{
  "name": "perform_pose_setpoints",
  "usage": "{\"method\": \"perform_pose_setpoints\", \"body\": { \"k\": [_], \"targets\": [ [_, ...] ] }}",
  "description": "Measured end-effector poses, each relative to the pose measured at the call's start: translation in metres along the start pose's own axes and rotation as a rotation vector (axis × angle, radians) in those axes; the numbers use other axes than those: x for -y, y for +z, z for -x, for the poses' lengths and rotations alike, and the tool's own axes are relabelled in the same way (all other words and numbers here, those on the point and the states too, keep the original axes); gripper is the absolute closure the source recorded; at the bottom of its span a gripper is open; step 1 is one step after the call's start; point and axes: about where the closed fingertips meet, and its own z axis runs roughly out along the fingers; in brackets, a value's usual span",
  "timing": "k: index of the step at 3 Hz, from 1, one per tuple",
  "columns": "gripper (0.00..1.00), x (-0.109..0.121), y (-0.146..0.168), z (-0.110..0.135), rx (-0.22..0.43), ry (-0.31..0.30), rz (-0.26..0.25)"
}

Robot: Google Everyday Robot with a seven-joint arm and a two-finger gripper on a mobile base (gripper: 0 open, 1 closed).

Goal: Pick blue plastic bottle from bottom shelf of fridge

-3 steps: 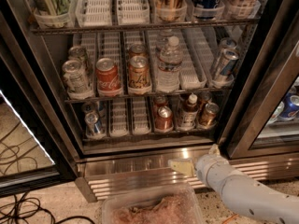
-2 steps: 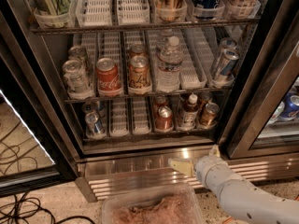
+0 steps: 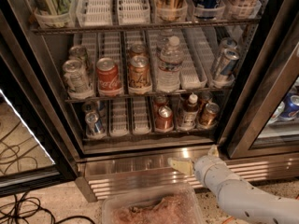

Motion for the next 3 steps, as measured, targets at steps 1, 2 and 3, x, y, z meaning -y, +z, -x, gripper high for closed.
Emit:
{"method": "perform_pose_setpoints", "body": {
  "k": [1,2,3],
  "targets": [
    [0.0,0.0,0.027,-0.02,0.101,0.01,-0.023],
    [0.0,0.007,0.035,-0.019,0.198,0.008,-0.078],
    [0.0,0.005,0.039,-0.018,0.306,-0.026,-0.126]
  ]
}}
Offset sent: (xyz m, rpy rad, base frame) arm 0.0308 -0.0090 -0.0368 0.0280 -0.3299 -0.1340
